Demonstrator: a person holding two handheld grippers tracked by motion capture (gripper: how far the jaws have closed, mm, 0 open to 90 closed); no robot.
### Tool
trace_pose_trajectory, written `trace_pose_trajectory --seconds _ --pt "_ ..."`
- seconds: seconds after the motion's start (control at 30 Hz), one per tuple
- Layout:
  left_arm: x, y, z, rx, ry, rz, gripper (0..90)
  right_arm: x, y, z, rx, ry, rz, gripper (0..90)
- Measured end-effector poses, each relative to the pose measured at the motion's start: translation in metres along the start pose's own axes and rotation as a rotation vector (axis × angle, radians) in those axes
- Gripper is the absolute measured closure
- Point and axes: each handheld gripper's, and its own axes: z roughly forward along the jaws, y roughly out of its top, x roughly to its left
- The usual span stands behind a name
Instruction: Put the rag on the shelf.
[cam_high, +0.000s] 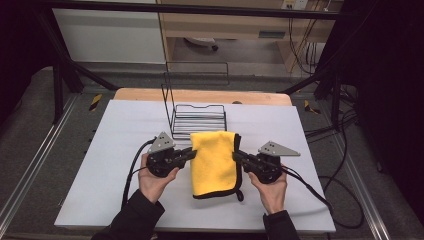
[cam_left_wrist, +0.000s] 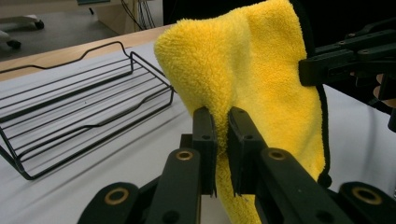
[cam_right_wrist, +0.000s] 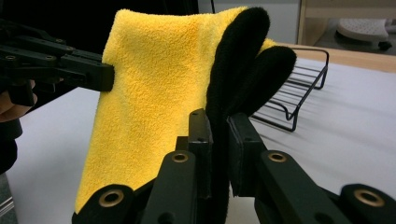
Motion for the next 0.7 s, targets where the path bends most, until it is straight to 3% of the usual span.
trace_pose_trajectory --seconds 0.7 --pt "0.006 0.042 -0.020 -0.097 0.056 0.038 82.0 0.017 0.039 -0.001 -0.151 -0.030 -0.051 81.5"
